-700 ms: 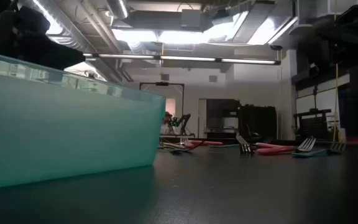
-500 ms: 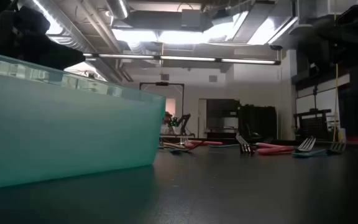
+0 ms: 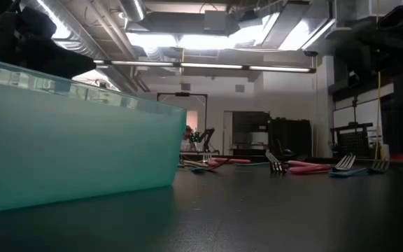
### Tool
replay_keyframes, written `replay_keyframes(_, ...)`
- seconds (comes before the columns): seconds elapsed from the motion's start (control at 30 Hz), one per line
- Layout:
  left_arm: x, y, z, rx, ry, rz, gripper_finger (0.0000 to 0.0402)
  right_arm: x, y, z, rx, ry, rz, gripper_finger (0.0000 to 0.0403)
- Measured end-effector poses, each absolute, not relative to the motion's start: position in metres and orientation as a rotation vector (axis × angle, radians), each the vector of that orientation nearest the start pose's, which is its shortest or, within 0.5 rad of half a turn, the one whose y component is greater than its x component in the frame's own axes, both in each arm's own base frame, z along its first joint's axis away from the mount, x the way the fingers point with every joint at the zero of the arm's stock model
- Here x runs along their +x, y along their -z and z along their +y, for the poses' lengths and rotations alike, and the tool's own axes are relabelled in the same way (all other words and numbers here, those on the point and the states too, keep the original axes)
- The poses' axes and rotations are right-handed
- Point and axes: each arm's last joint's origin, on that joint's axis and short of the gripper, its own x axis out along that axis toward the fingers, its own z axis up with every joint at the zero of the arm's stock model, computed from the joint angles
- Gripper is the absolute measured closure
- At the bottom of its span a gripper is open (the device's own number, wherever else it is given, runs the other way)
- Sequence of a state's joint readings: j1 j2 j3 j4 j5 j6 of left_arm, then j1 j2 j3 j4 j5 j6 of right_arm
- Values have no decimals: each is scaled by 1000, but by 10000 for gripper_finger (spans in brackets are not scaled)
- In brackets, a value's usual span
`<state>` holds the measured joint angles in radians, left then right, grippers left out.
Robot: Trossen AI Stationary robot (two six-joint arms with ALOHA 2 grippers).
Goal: Sort silverware by color (type)
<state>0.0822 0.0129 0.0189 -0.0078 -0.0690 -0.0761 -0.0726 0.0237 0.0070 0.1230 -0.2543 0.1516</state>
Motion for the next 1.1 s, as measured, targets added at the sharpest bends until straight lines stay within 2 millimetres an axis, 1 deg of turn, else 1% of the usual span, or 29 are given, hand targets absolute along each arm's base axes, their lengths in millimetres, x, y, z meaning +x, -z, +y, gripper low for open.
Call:
replay_keyframes(0.93,97,-168,10,-76,-151,-4,339,98,-176,0,134,-189,-91,201)
replay_keyframes(1.1,97,-169,11,-76,-203,-14,339,98,-176,0,134,-189,-91,201)
